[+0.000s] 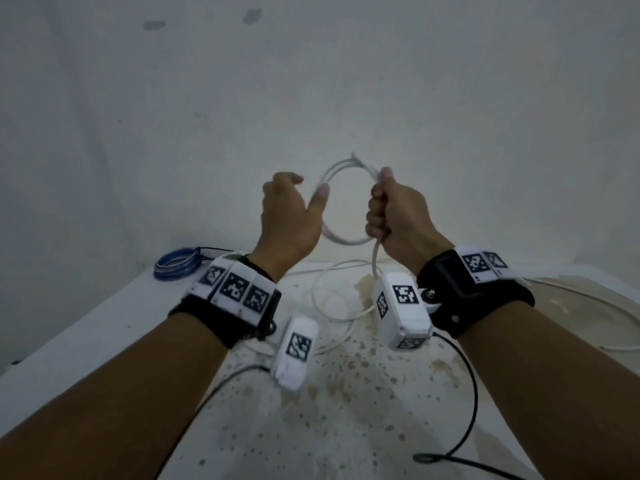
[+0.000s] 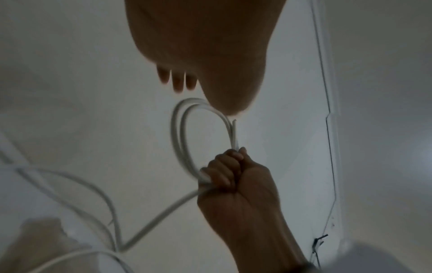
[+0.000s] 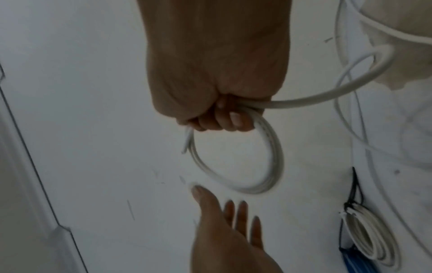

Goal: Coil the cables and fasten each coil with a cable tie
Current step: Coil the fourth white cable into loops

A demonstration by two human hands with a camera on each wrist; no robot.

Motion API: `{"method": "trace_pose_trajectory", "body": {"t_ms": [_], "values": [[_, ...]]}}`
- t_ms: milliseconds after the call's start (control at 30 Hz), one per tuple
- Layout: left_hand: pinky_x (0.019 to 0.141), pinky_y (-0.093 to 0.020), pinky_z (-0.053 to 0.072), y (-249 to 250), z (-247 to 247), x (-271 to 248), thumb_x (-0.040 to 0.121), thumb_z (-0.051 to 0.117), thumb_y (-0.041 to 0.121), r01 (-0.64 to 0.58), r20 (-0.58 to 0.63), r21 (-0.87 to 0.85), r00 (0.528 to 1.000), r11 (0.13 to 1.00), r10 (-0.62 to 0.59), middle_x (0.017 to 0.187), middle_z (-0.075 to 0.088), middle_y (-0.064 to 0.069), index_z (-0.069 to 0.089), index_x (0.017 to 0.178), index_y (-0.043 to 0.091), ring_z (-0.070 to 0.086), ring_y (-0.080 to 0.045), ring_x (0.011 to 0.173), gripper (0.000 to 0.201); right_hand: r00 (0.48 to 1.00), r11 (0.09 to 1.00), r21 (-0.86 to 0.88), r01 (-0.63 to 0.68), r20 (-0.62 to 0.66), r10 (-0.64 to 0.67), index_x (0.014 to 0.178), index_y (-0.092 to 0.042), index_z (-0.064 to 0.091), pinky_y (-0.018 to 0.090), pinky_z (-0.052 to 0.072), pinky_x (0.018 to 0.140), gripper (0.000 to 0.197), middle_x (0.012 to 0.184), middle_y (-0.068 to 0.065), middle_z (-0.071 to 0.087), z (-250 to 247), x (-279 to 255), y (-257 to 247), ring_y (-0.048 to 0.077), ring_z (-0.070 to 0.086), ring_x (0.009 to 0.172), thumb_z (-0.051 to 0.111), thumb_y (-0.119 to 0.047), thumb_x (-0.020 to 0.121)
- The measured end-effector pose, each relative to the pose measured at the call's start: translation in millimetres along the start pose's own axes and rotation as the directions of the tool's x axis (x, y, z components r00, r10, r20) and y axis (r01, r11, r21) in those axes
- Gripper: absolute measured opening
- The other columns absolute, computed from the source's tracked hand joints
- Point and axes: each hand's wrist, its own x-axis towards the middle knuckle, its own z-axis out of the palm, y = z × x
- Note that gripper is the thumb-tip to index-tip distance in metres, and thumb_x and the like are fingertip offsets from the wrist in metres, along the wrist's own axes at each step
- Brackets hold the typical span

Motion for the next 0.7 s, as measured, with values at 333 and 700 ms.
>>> {"method": "trace_pose_trajectory", "body": {"t_ms": [333, 700], "values": [[0.072, -0.044, 0.054, 27, 46, -29, 0.101, 0.044, 0.029, 0.867, 0.803, -0.480, 0.375, -0.131, -0.463, 0.088, 0.066, -0.029, 0.054, 0.107, -0.013, 0.063, -0.035, 0.079, 0.044, 0.972, 0.970, 0.200, 0.139, -0.213, -0.095, 0.067, -0.018, 0.043, 0.024, 0.029, 0.040, 0.045, 0.044, -0.005, 0.032, 10, -9, -8, 0.012, 0.026, 0.036, 0.039, -0.043, 0.104], [0.049, -0.026, 0.054, 36, 57, -36, 0.097, 0.028, -0.009, 0.760, 0.502, -0.585, 0.614, 0.284, -0.609, 0.076, 0.049, -0.013, 0.052, 0.091, -0.003, 0.053, -0.018, 0.061, 0.026, 0.923, 0.989, 0.004, 0.150, -0.358, -0.139, 0.068, -0.017, 0.044, 0.025, 0.034, 0.041, 0.045, 0.046, -0.005, 0.035, -37, -9, -16, 0.013, 0.030, 0.038, 0.039, -0.044, 0.103]]}}
